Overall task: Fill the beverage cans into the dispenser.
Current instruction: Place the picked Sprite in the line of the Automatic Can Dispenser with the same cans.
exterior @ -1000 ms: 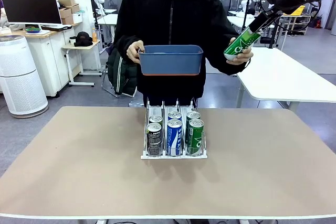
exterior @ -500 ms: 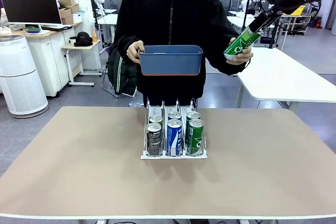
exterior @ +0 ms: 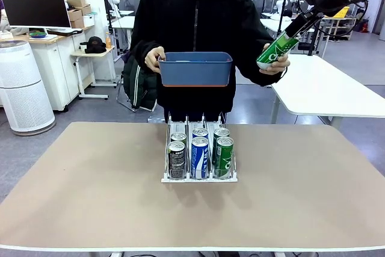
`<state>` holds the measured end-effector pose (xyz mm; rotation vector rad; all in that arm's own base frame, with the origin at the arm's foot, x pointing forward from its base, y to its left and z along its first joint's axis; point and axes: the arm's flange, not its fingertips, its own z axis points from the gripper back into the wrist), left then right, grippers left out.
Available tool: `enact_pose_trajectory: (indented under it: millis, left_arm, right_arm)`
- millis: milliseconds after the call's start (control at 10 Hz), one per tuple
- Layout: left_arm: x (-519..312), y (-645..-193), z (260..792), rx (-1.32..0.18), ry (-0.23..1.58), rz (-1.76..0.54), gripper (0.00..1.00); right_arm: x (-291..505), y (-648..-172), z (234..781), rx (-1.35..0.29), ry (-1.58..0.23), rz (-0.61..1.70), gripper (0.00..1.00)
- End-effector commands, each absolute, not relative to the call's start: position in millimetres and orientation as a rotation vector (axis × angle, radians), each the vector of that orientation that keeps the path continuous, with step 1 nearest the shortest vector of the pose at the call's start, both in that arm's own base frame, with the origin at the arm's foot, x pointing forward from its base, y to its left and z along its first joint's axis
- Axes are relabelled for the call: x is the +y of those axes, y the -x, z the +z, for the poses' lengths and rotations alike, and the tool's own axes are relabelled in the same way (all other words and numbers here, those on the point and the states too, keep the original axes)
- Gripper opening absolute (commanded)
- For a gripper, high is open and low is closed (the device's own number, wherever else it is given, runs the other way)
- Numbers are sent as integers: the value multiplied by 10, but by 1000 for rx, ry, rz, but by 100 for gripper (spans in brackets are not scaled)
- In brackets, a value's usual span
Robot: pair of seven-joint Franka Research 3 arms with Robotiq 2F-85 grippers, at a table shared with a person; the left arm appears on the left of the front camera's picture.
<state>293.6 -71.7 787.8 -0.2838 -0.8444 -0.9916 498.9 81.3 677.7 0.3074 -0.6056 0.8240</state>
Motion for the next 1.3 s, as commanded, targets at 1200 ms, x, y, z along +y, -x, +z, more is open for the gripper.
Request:
enact_pose_trajectory:
  millis: [1200]
  left_arm:
    - [-710, -2940, 7878, -844, 281, -987, 100]
  right_arm:
    - [808, -4987, 6778, -607, -306, 828, 0]
